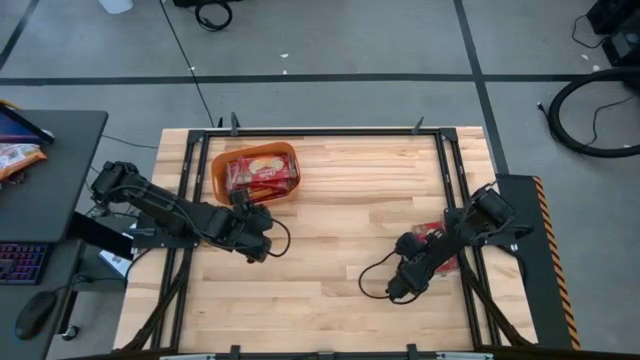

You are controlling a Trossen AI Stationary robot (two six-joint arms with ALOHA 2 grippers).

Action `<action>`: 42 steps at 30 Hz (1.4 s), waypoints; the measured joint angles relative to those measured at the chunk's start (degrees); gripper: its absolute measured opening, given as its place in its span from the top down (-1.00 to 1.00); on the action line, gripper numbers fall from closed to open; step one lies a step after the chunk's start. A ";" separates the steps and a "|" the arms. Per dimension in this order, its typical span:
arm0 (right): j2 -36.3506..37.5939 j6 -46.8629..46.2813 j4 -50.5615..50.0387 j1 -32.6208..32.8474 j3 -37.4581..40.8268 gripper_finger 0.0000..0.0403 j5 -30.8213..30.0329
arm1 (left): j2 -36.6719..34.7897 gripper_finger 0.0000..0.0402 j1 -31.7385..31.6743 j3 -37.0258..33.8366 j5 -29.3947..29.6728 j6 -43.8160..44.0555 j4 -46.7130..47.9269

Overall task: Sort popcorn bags into baskets
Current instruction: Put the popcorn bag into the orange bin

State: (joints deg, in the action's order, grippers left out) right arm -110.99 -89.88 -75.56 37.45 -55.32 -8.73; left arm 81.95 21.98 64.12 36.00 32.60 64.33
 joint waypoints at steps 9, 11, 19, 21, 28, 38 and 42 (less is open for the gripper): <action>-0.01 1.23 -6.74 1.11 -2.54 -0.04 5.74 | -0.02 0.04 0.02 0.00 -0.25 -0.26 -0.02; -0.01 1.60 -7.35 1.12 -3.89 0.00 6.49 | -0.02 0.04 0.01 0.00 -0.27 -0.27 -0.02; -0.01 3.27 0.79 1.23 -4.32 0.15 6.57 | -0.02 0.04 0.00 0.00 -0.27 -0.28 -0.02; -0.07 3.30 2.94 1.23 -3.94 0.20 5.91 | -0.02 0.04 0.02 0.00 -0.29 -0.30 -0.02; -0.45 3.89 2.52 1.23 -3.07 0.52 5.00 | -0.02 0.04 0.02 0.00 -1.34 -0.31 -0.04; -0.36 11.76 0.81 1.27 -7.38 0.94 4.83 | 1.37 0.04 0.55 0.00 -4.20 -18.39 -19.30; -0.36 17.01 -2.84 1.24 -13.17 0.92 -0.23 | 2.63 0.04 1.72 0.00 -5.82 -32.30 -30.80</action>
State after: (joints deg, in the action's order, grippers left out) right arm -111.35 -72.88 -78.40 38.69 -68.49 -8.96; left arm 84.58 23.69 64.12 30.17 0.30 33.53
